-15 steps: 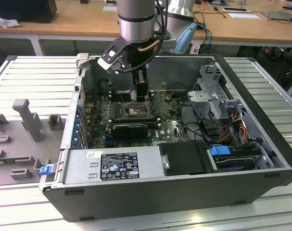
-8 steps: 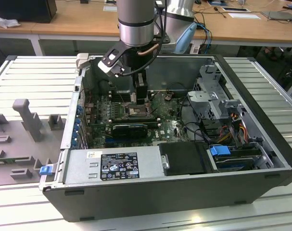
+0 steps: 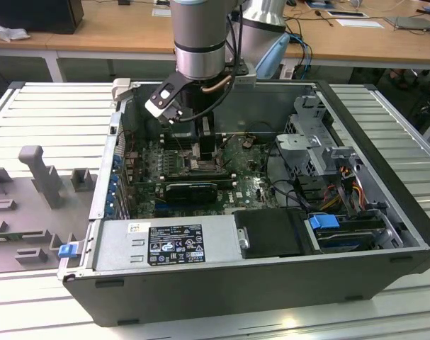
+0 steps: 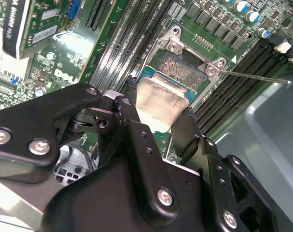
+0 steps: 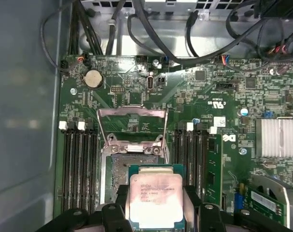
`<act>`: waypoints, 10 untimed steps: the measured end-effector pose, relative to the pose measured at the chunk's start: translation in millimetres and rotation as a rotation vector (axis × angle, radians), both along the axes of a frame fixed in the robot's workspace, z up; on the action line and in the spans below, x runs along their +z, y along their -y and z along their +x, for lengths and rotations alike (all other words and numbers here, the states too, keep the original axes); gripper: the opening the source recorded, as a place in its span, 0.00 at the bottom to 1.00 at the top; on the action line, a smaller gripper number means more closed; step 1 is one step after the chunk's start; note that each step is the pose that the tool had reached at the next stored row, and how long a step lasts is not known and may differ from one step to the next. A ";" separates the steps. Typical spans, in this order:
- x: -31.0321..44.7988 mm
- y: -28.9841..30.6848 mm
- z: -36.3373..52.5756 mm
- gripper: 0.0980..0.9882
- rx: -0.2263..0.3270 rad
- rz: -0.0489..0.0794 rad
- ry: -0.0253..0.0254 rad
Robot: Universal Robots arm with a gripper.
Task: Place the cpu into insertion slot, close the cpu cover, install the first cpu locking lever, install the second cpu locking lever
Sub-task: 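Place the cpu into insertion slot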
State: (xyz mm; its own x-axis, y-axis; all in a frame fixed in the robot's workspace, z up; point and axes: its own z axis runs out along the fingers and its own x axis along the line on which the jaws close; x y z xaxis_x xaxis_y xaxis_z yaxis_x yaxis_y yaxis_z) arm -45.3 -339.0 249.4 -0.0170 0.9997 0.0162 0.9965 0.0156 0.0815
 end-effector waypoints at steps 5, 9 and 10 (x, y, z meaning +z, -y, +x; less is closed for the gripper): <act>-11.0 -4.9 -0.1 0.48 0.001 0.000 0.0000; -21.9 -9.3 -0.4 0.48 -0.021 0.000 0.0000; -23.8 -9.9 -0.4 0.48 -0.021 0.000 0.0000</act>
